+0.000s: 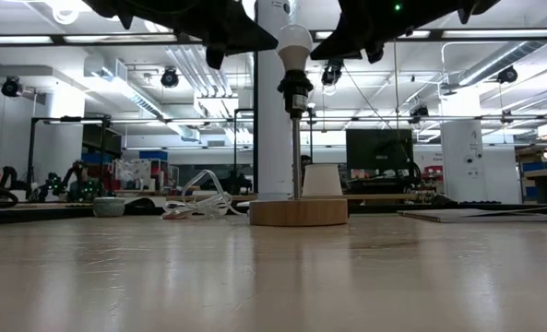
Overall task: Screw lightbulb
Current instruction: Insert the lightbulb into the lamp
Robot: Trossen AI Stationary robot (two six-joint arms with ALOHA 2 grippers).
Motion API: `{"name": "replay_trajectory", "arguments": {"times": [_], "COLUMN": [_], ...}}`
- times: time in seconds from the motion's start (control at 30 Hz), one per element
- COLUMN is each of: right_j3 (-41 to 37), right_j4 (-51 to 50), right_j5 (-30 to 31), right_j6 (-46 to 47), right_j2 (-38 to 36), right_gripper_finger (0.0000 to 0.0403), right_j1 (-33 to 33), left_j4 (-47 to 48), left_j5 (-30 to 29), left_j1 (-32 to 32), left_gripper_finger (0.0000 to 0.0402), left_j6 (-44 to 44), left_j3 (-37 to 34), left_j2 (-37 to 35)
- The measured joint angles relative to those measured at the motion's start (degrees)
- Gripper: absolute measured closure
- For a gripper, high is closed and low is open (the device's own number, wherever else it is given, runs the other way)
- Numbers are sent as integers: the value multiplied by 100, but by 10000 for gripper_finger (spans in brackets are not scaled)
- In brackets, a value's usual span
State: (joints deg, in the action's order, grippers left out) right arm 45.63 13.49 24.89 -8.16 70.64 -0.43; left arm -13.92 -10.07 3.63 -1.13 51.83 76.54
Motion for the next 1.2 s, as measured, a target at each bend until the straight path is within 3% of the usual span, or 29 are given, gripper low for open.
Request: {"name": "replay_trajectory", "arguments": {"times": [0.53, 0.8, 0.97, 1.2], "right_j3": [-2, -2, -2, 0], "right_j4": [7, -193, -388, -128], "right_j5": [-327, -325, 56, 202], "right_j6": [93, 218, 298, -24], "right_j2": [-5, -43, -123, -123], "right_gripper_finger": [401, 401, 401, 401], "right_j1": [137, 162, 165, 119], "left_j4": [131, 268, 412, 192], "left_j5": [-522, -497, -496, 363], "left_j1": [57, 55, 55, 53], "left_gripper_finger": [402, 401, 401, 401], "left_j6": [40, -1, -4, 61], "left_j3": [0, 0, 0, 0], "left_j2": [1, -21, -192, -261]}}
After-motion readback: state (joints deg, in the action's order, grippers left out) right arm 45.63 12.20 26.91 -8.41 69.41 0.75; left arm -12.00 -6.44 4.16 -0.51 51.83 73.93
